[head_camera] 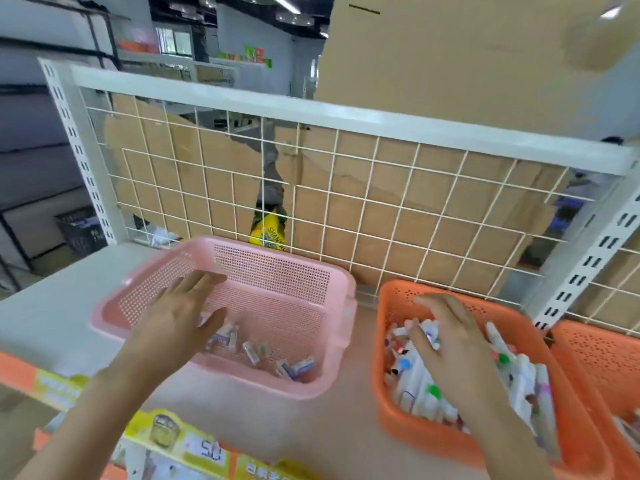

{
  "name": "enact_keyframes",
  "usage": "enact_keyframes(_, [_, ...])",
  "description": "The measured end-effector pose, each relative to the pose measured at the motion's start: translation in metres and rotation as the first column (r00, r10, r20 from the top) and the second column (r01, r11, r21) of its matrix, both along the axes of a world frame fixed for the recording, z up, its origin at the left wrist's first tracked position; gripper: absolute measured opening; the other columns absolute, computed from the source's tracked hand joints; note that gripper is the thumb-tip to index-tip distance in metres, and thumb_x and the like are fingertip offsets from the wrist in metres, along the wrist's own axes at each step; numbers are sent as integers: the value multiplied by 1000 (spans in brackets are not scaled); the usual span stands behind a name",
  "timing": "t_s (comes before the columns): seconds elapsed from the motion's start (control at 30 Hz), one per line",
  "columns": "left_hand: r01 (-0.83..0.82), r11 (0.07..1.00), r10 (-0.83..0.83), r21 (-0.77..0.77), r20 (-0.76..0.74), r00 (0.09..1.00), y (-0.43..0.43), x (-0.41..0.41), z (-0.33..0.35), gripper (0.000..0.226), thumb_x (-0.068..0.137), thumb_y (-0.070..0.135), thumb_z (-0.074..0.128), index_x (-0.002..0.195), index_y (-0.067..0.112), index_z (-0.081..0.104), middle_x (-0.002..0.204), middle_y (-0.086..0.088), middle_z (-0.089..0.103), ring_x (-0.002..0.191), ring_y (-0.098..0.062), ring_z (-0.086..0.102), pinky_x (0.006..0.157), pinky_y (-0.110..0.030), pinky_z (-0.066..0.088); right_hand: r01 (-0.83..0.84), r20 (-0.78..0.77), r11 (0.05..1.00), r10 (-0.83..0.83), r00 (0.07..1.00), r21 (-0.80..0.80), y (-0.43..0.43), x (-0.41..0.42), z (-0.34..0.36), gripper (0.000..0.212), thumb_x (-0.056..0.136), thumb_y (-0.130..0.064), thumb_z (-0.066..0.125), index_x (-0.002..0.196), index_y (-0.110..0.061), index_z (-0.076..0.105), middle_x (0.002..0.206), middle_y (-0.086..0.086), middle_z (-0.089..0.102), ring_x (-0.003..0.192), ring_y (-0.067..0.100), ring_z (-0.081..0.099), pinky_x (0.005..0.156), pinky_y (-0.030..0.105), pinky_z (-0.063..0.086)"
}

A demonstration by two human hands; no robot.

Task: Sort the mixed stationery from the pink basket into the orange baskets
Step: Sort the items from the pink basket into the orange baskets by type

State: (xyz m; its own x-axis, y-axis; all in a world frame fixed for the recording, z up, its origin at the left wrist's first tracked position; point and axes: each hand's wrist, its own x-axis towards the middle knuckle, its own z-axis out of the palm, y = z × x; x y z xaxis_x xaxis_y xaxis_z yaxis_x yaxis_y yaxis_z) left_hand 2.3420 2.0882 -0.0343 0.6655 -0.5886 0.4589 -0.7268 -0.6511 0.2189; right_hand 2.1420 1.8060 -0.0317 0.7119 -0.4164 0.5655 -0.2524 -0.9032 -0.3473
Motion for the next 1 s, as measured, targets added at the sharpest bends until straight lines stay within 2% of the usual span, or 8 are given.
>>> enact_keyframes(0.2, [19, 1000, -19, 12, -60, 998, 26, 65, -9, 44, 72, 14, 78, 113, 11, 63, 114, -7, 64, 92, -35, 65, 69, -44, 53, -75, -21, 997, 75, 997, 21, 47, 65, -4, 39, 79, -37, 44, 109, -18, 61, 107, -2, 59, 96, 20, 56, 82, 28, 40])
enact_keyframes(0.33, [98, 995, -95, 32, -65, 993, 33, 102, -15, 39, 73, 15, 78, 109, 10, 65, 109, -9, 68, 90, -33, 66, 71, -42, 53, -94, -149, 995, 96, 984, 19, 76, 104, -11, 50, 80, -45, 36, 115, -19, 60, 115, -1, 59, 101, 19, 57, 85, 31, 44])
enact_keyframes(0.43, [92, 995, -86, 36, -136, 987, 30, 120, -16, 36, 84, 23, 67, 118, 13, 61, 122, -6, 62, 97, -28, 63, 78, -36, 51, -127, -275, 991, 109, 955, -49, 94, 135, -15, 42, 88, -39, 43, 125, -23, 55, 121, -2, 56, 110, 19, 57, 89, 32, 45])
enact_keyframes(0.53, [77, 987, -45, 141, -218, 975, 20, 137, -18, 38, 93, 31, 53, 129, 20, 50, 135, 2, 50, 104, -18, 59, 87, -30, 46, -165, -445, 986, 147, 883, -1, 107, 163, -18, 44, 95, -34, 46, 137, -25, 39, 134, -3, 46, 122, 15, 44, 98, 28, 35])
enact_keyframes(0.63, [95, 967, -33, 236, -253, 967, 8, 154, -21, 39, 93, 32, 50, 131, 22, 47, 135, 3, 48, 111, -15, 55, 93, -30, 45, -212, -580, 977, 164, 798, -15, 120, 188, -23, 46, 97, -32, 44, 140, -19, 36, 136, 2, 46, 124, 19, 43, 103, 33, 35])
enact_keyframes(0.73, [90, 921, 7, 379, -246, 969, -4, 168, -27, 40, 93, 31, 52, 130, 16, 49, 129, -1, 54, 114, -15, 53, 99, -28, 42, -238, -710, 971, 185, 679, 26, 134, 209, -32, 48, 95, -37, 50, 135, -13, 39, 130, 9, 52, 113, 27, 53, 94, 41, 45])
enact_keyframes(0.87, [170, 857, 17, 487, -356, 934, -23, 177, -35, 35, 90, 22, 58, 123, 12, 54, 115, -4, 62, 102, -17, 60, 88, -28, 51, -292, -808, 946, 280, 518, 141, 148, 227, -43, 61, 85, -34, 66, 135, -14, 38, 123, 11, 53, 103, 28, 56, 83, 40, 50])
enact_keyframes(1.0, [175, 803, 41, 570, -345, 938, -34, 178, -46, 44, 88, 22, 60, 129, 10, 48, 128, -8, 54, 116, -22, 55, 94, -32, 48, -294, -807, 941, 304, 506, 169, 155, 236, -52, 66, 81, -31, 71, 135, -14, 39, 123, 11, 46, 101, 29, 53, 77, 38, 46])
